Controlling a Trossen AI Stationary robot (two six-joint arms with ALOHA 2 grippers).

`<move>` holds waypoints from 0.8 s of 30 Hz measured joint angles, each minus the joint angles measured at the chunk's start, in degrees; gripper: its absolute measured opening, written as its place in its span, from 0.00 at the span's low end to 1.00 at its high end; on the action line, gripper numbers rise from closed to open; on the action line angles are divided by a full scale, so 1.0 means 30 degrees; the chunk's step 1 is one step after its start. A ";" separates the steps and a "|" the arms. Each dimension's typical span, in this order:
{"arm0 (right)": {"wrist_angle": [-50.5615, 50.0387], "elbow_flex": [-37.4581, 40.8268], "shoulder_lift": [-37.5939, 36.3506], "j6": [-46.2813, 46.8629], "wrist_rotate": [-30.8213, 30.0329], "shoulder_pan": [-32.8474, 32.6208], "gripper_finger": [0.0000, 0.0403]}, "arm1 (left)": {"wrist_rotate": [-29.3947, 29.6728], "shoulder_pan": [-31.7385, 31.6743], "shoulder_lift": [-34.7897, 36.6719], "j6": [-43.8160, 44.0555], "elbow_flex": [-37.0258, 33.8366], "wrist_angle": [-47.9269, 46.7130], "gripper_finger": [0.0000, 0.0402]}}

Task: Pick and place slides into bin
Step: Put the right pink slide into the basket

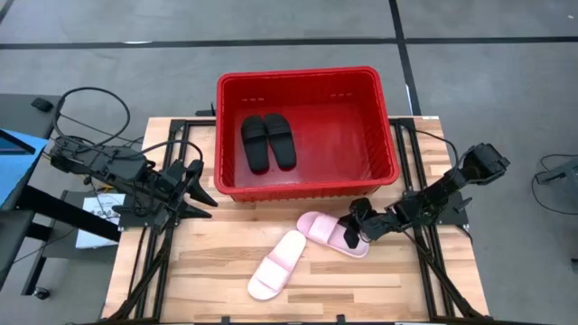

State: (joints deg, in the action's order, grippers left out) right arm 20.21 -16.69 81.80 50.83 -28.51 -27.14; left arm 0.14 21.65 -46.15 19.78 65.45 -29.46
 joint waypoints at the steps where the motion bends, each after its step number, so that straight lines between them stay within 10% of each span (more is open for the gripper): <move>1: 0.0007 0.0000 0.0000 0.0038 -0.0020 -0.0087 0.01 | 0.0000 0.0002 0.0003 -0.0009 0.0000 -0.0064 0.34; 12: -0.1178 -0.0953 0.0022 0.2294 0.0751 -0.2553 0.00 | 0.0036 0.0007 0.0005 0.0002 0.0000 -0.0389 0.34; 24: -0.9868 -0.5359 0.0022 0.4422 -0.0222 -0.4864 0.00 | 0.0022 0.0007 0.0000 -0.0093 0.0000 -0.0377 0.34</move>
State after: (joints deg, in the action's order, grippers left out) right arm -9.40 -32.76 81.87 64.10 -29.18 -41.73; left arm 0.21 21.67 -46.15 19.51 65.45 -30.59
